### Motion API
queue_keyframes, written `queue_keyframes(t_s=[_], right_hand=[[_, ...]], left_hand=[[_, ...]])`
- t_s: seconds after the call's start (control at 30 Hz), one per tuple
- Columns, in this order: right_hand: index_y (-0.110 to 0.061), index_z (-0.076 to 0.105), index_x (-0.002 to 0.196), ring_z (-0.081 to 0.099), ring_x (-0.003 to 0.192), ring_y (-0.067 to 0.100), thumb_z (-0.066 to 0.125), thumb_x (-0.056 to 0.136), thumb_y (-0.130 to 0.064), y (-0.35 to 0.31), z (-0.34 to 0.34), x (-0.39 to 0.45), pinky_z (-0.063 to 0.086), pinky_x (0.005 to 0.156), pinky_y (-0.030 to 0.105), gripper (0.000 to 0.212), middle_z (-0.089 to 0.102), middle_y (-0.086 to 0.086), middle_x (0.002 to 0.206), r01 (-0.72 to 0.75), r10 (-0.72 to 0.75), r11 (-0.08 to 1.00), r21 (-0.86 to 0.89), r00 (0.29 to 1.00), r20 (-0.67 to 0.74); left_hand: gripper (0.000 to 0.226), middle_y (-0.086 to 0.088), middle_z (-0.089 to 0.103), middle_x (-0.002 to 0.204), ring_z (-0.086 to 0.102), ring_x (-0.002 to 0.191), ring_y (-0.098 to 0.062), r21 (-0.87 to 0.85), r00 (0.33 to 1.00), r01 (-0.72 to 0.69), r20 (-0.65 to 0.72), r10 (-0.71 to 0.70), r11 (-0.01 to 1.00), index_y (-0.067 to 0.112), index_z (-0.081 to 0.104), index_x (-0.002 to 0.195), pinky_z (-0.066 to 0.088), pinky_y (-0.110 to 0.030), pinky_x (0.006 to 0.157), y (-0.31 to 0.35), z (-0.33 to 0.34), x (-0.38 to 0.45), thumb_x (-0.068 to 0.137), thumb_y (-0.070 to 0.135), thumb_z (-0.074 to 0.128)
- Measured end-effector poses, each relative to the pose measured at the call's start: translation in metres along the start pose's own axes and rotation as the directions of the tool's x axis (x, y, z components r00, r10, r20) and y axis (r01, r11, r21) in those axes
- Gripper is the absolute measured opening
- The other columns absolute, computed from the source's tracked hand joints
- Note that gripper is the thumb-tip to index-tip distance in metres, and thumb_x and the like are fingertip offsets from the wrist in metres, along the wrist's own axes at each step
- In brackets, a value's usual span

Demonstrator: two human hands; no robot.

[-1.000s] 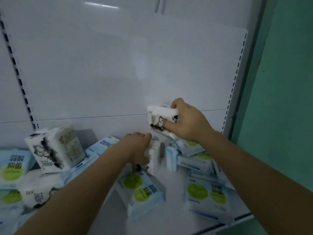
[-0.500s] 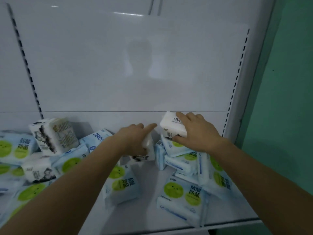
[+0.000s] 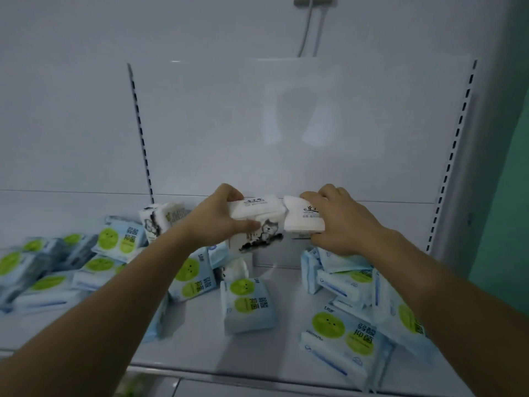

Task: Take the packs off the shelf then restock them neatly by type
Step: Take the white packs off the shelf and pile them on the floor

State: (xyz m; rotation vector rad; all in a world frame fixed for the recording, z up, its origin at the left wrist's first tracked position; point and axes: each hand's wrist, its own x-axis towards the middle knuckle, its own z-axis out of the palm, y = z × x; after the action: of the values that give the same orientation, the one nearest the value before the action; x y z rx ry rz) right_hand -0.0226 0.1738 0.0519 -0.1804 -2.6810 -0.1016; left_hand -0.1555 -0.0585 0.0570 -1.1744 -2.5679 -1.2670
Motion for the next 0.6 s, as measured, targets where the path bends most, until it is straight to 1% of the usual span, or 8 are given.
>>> queue_keyframes(t_s=[0.03, 0.07, 0.13, 0.17, 0.27, 0.4, 0.5, 0.6], right_hand=[[-0.03, 0.034, 0.145, 0.037, 0.116, 0.021, 0.072, 0.077, -0.029, -0.01, -0.002, 0.004, 0.05, 0.081, 0.04, 0.078, 0.037, 0.0, 0.124, 0.041, -0.041, 0.999, 0.005, 0.999, -0.011], [-0.03, 0.036, 0.143, 0.037, 0.114, 0.02, 0.072, 0.077, -0.028, -0.019, -0.004, 0.008, 0.05, 0.078, 0.039, 0.075, 0.037, -0.001, 0.122, 0.075, -0.075, 0.997, 0.003, 0.997, -0.019], [-0.032, 0.038, 0.141, 0.038, 0.114, 0.018, 0.072, 0.078, -0.028, -0.037, -0.007, 0.015, 0.05, 0.077, 0.038, 0.072, 0.037, -0.003, 0.122, 0.125, -0.125, 0.992, -0.006, 0.992, -0.032], [-0.032, 0.039, 0.141, 0.038, 0.115, 0.017, 0.072, 0.078, -0.029, -0.047, -0.008, 0.017, 0.05, 0.077, 0.038, 0.071, 0.038, -0.003, 0.123, 0.148, -0.149, 0.989, -0.011, 0.988, -0.043], [-0.033, 0.04, 0.141, 0.038, 0.115, 0.017, 0.071, 0.078, -0.033, -0.083, -0.01, 0.028, 0.051, 0.076, 0.038, 0.07, 0.038, -0.004, 0.125, 0.212, -0.213, 0.977, -0.022, 0.975, -0.065], [-0.035, 0.037, 0.141, 0.038, 0.115, 0.016, 0.071, 0.077, -0.036, -0.144, -0.013, 0.046, 0.051, 0.077, 0.038, 0.072, 0.037, -0.005, 0.125, 0.289, -0.291, 0.956, -0.042, 0.955, -0.058], [-0.033, 0.036, 0.142, 0.037, 0.115, 0.016, 0.071, 0.076, -0.038, -0.198, -0.017, 0.061, 0.05, 0.079, 0.039, 0.075, 0.037, -0.005, 0.125, 0.337, -0.339, 0.94, -0.048, 0.939, -0.055], [-0.031, 0.037, 0.141, 0.039, 0.117, 0.018, 0.07, 0.076, -0.042, -0.262, -0.015, 0.074, 0.05, 0.079, 0.039, 0.074, 0.04, -0.005, 0.129, 0.404, -0.405, 0.914, -0.036, 0.911, -0.074]], left_hand=[[0.064, 0.006, 0.061, 0.11, 0.067, 0.09, -0.016, -0.013, 1.0, 0.002, 0.029, -0.001, 1.0, 0.028, 0.047, 0.128, 0.058, -0.034, 0.076, -0.002, -0.003, -0.006, 0.077, 0.036, 0.085], [0.062, 0.009, 0.063, 0.111, 0.067, 0.093, -0.016, 0.022, 0.998, -0.012, 0.055, 0.01, 1.0, 0.031, 0.05, 0.129, 0.057, -0.03, 0.078, -0.005, -0.007, -0.01, 0.078, 0.035, 0.083], [0.042, 0.012, 0.068, 0.103, 0.065, 0.093, -0.013, 0.161, 0.995, -0.053, 0.098, 0.038, 0.986, 0.03, 0.064, 0.117, 0.05, -0.019, 0.074, -0.011, -0.021, -0.017, 0.079, 0.037, 0.081], [0.037, 0.013, 0.069, 0.097, 0.065, 0.091, -0.012, 0.218, 0.994, -0.061, 0.104, 0.039, 0.974, 0.03, 0.067, 0.11, 0.049, -0.021, 0.074, -0.014, -0.03, -0.021, 0.078, 0.04, 0.081], [0.044, 0.011, 0.065, 0.096, 0.061, 0.09, -0.012, 0.354, 0.997, -0.049, 0.07, 0.026, 0.934, 0.029, 0.064, 0.107, 0.049, -0.03, 0.077, -0.028, -0.059, -0.036, 0.074, 0.053, 0.08], [0.055, 0.005, 0.064, 0.101, 0.06, 0.09, -0.017, 0.458, 1.0, -0.027, 0.019, 0.021, 0.889, 0.025, 0.058, 0.113, 0.053, -0.038, 0.08, -0.049, -0.098, -0.068, 0.073, 0.057, 0.078], [0.053, 0.004, 0.064, 0.104, 0.059, 0.09, -0.02, 0.511, 0.999, -0.001, -0.028, 0.017, 0.86, 0.025, 0.057, 0.112, 0.052, -0.039, 0.081, -0.074, -0.142, -0.095, 0.074, 0.056, 0.077], [0.057, 0.004, 0.063, 0.112, 0.056, 0.094, -0.021, 0.561, 0.997, 0.057, -0.068, -0.023, 0.826, 0.025, 0.053, 0.122, 0.05, -0.037, 0.082, -0.101, -0.194, -0.124, 0.078, 0.054, 0.074]])
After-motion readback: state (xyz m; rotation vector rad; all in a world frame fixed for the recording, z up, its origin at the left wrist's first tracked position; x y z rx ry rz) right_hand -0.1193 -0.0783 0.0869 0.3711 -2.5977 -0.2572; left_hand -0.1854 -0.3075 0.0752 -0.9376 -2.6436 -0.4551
